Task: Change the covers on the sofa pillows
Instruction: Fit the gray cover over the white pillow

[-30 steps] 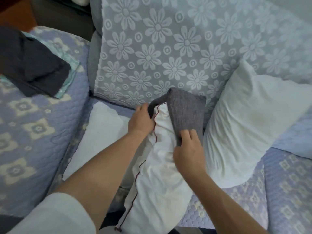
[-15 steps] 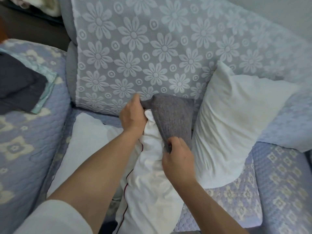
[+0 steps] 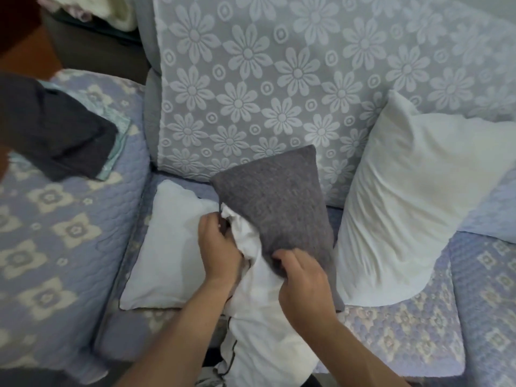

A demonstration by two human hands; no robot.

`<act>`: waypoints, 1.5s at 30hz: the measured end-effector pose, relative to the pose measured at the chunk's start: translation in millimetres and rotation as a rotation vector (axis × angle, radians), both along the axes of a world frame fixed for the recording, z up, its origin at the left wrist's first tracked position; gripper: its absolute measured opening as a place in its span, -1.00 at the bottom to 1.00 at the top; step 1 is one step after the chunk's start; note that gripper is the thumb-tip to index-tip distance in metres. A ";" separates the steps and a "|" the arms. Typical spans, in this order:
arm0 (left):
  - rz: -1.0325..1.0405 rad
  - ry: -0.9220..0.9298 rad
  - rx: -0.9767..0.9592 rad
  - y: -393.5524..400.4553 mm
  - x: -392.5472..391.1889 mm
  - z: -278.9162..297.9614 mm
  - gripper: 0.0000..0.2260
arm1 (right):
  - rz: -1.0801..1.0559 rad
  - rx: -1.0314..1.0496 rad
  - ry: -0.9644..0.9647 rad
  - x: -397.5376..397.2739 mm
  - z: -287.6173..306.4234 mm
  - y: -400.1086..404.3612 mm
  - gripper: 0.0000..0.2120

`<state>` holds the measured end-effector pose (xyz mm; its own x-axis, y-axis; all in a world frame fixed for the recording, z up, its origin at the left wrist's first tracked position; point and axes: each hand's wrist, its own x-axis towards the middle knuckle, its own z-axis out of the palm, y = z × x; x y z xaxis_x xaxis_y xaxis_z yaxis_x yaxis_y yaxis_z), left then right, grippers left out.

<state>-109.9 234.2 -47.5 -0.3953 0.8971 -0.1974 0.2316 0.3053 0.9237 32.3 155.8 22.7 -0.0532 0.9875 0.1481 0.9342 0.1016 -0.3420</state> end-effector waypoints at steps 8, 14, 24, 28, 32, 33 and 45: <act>0.045 -0.448 -0.027 14.5 -16.3 42.7 -0.85 | -0.097 -0.328 0.311 -6.2 13.9 22.3 -0.72; -0.164 -0.420 0.041 10.3 -18.1 34.0 -0.81 | -0.315 -0.501 0.840 -4.6 26.7 47.4 -0.83; -0.234 -0.434 -0.404 87.9 -5.6 25.1 -0.80 | -0.084 -0.833 0.788 -7.5 28.4 75.0 -0.59; -0.274 -0.206 -0.297 92.4 13.4 26.4 -0.69 | -0.087 -0.741 0.560 -9.1 6.0 80.4 -0.75; -0.345 0.044 -0.274 96.6 6.5 8.2 -0.79 | 0.084 -0.645 0.222 -5.9 -26.9 52.7 -0.49; -0.346 -0.026 -0.310 95.9 -0.1 3.0 -0.77 | 0.139 -0.595 0.162 -4.7 -35.3 43.6 -0.44; -0.339 0.107 -0.518 -10.4 24.1 -19.3 -0.33 | -0.083 -0.236 0.320 30.0 -55.3 -16.3 -0.56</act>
